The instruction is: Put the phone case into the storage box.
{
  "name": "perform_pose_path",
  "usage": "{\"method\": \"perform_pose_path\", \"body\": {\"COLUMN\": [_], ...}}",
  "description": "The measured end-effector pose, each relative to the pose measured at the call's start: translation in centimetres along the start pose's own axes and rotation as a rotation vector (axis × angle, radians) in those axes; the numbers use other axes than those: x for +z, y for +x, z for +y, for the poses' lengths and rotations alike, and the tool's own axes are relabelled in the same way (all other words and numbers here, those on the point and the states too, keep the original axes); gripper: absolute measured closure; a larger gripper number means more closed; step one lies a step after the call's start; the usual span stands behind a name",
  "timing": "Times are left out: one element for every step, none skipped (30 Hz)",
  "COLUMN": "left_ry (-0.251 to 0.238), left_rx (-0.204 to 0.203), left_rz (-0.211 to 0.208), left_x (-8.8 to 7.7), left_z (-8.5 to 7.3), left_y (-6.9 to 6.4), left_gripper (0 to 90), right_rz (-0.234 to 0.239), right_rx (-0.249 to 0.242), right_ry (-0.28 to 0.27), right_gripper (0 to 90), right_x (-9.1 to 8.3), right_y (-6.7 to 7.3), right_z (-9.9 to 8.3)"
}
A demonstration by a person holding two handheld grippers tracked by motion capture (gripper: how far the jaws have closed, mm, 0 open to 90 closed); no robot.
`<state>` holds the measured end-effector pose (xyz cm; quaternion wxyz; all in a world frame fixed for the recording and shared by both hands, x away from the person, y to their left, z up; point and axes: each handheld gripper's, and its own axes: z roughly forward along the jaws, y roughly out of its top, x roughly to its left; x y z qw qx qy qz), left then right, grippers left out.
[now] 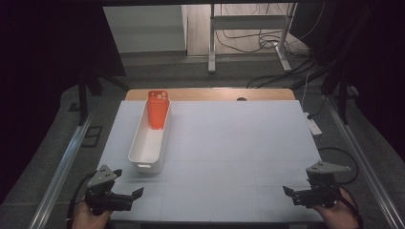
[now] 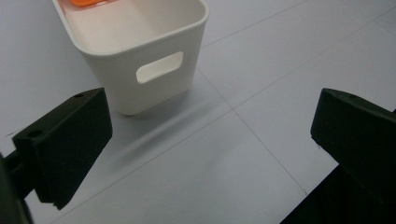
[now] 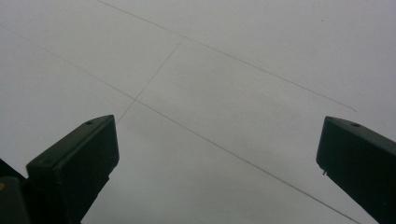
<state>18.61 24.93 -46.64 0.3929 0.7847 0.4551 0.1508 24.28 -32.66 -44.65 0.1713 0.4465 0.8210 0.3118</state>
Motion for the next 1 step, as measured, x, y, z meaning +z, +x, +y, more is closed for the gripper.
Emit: {"method": "perform_pose_path", "body": {"left_ry": [0.001], "left_rx": [-0.001], "left_rz": [0.0], "left_x": [0.01], "left_z": [0.03], "left_y": [-0.01], "left_gripper": [0.0], "right_rz": [-0.001], "right_rx": [0.0], "right_ry": [0.001], "right_gripper": [0.0], "right_x": [0.01], "right_y": [-0.01], "right_z": [-0.01]}}
